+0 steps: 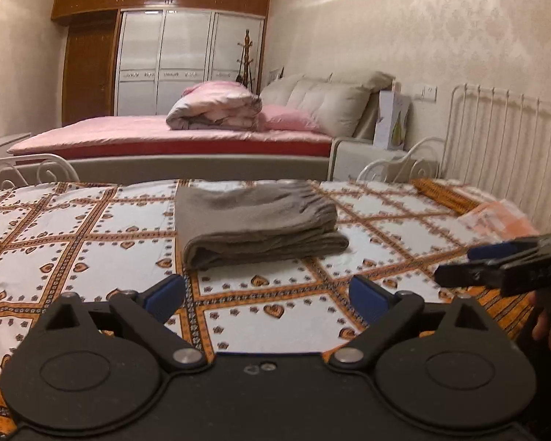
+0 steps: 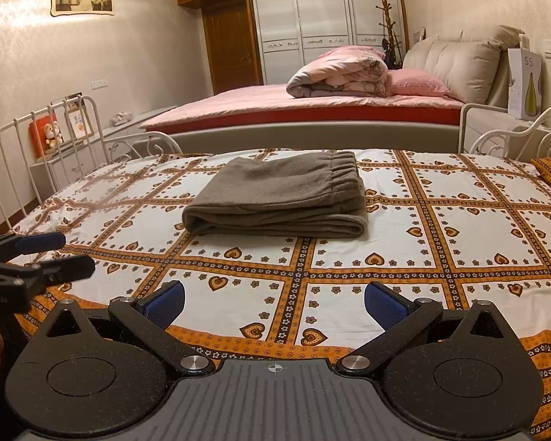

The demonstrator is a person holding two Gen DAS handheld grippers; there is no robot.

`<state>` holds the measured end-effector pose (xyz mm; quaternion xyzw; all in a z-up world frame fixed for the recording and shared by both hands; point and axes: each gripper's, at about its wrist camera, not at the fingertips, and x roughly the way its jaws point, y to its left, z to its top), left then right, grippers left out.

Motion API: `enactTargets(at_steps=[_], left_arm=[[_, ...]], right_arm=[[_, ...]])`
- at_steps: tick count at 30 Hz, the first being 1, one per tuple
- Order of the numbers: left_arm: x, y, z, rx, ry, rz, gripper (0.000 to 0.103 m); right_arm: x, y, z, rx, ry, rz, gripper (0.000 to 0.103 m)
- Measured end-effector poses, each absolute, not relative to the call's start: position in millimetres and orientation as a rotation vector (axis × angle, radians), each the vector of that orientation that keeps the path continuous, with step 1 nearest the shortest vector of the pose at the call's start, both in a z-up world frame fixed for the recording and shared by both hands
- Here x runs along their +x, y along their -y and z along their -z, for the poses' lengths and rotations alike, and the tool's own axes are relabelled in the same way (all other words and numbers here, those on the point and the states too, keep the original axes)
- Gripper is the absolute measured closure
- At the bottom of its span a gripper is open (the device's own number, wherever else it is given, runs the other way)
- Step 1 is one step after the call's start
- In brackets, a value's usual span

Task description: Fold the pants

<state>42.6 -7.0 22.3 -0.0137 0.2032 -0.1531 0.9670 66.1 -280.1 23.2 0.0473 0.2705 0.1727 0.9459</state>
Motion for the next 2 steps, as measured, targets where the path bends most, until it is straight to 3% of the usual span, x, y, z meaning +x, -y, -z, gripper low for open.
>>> enactTargets(at_steps=[2], left_arm=[[42.6,5.6,-23.1,-0.038,-0.407,0.311,0.014]], right_arm=[[66.6,281.4,-23.0,0.099,-0.550,-0.352,0.000]])
